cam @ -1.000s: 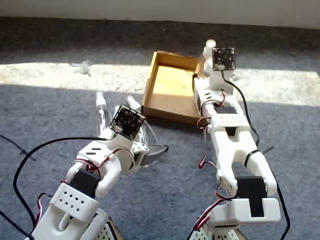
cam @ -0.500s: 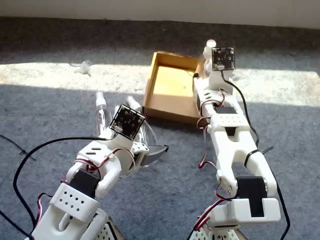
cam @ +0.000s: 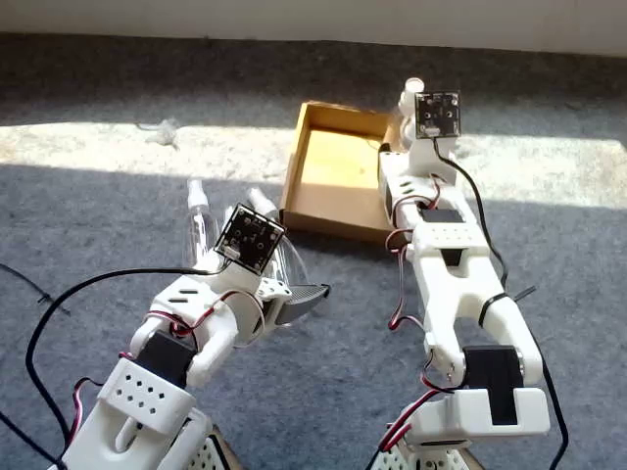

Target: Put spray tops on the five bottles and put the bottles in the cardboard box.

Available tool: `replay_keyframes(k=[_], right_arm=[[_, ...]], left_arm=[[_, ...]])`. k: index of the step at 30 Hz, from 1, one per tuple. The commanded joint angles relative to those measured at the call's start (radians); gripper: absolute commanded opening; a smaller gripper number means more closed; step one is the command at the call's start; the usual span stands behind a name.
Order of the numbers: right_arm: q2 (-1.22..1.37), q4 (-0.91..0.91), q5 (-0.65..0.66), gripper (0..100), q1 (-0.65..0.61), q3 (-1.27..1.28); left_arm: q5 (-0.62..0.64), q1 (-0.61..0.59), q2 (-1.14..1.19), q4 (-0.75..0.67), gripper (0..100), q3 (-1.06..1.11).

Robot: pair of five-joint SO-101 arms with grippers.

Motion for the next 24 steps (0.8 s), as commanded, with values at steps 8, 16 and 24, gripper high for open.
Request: replay_keyframes(k=[8, 16, 24], right_arm=[[-0.019, -0.013, 0.006, 24.2, 0.016, -0.058], [-0.021, -0.013, 0.006, 24.4, 0.016, -0.059], [-0.022, -0.012, 0.006, 24.4, 0.016, -0.067]], left_arm=[[-0.002, -0.002, -0.004, -0.020, 36, -0.007], [-0.002, -0.002, -0.002, -0.021, 36, -0.007], [-0.002, -0.002, -0.002, -0.021, 36, -0.007]])
